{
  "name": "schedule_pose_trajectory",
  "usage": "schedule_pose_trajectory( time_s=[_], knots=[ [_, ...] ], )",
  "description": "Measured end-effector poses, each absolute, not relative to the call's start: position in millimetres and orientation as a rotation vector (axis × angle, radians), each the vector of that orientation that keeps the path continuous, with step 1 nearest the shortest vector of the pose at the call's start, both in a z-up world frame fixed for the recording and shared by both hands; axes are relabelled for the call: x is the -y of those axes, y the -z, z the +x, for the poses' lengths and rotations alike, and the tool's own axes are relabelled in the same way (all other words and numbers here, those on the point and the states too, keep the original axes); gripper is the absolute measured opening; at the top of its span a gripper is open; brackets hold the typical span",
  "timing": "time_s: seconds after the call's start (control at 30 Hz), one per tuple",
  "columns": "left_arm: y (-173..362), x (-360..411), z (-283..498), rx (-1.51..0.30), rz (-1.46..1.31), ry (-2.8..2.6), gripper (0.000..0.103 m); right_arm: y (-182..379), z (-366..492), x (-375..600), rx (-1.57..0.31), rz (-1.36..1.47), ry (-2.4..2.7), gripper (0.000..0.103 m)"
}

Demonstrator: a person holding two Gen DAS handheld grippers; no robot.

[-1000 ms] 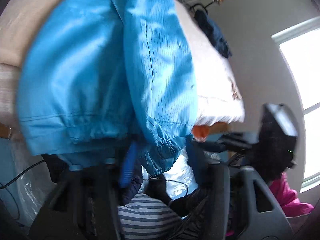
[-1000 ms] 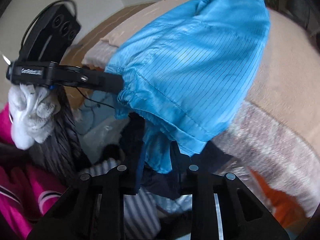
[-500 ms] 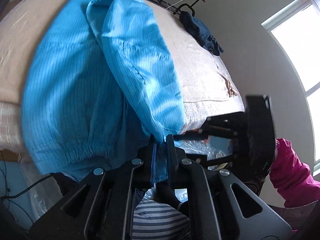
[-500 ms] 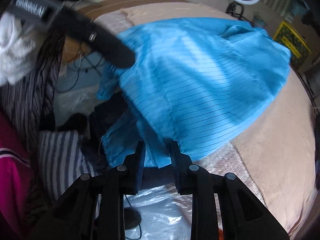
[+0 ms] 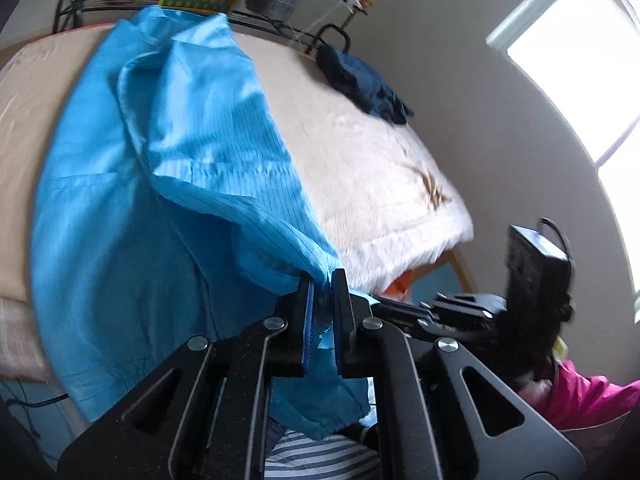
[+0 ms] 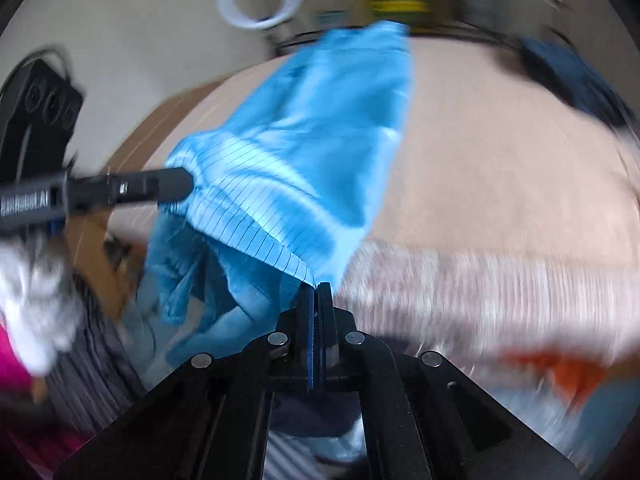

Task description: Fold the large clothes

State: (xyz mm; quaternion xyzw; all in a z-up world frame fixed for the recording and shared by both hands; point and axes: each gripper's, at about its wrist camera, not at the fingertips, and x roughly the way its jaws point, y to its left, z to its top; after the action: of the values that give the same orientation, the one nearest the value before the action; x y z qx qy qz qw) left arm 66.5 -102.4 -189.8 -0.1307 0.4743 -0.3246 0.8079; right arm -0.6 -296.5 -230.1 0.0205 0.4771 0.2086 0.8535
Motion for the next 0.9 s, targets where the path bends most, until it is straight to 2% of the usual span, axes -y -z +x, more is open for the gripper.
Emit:
schedule_pose_trajectory(
  time_s=[0.1,0.3,0.4,0.47,0.57,0.63,0.67,0.73,0.83,0.9],
  knots=[
    [204.6,99.6,60.7,-1.041,-0.262,0.705,0.006,243.1,-28.6,280.6,-1.019,0.014,-0.369,0.000],
    [231.9,61.6,50.6,-1.101,-0.252,0.638,0.006,277.1,-31.7,278.5,-1.225,0.137,-0.498,0.000],
    [237.8,46.8,43.6,-1.108,-0.249,0.615,0.007,263.8,-28.6,293.3,-1.158,0.090,-0.497,0.001],
    [238.4,40.1,43.0,-1.121,-0.263,0.592,0.011,254.0,-20.4,300.0,-1.102,0.041,-0.524,0.001],
    [231.7,35.3,34.5,-1.087,-0.311,0.602,0.017,252.5,-5.7,288.1,-1.060,-0.192,-0.587,0.001],
    [227.9,37.8,20.3,-1.057,-0.317,0.619,0.030,256.2,4.0,279.8,-1.064,-0.303,-0.652,0.002],
    [228.7,40.9,15.2,-1.056,-0.319,0.628,0.041,257.9,7.5,274.5,-1.069,-0.359,-0.693,0.002],
    [236.7,54.3,1.8,-1.078,-0.307,0.649,0.045,258.9,10.6,269.7,-1.070,-0.418,-0.765,0.007],
    [253.1,75.1,-12.9,-1.123,-0.241,0.650,0.045,260.3,7.8,262.6,-1.042,-0.492,-0.835,0.039],
    [262.7,79.0,-17.4,-1.143,-0.244,0.636,0.045,257.2,-3.6,255.3,-0.999,-0.554,-0.869,0.040]
  ],
)
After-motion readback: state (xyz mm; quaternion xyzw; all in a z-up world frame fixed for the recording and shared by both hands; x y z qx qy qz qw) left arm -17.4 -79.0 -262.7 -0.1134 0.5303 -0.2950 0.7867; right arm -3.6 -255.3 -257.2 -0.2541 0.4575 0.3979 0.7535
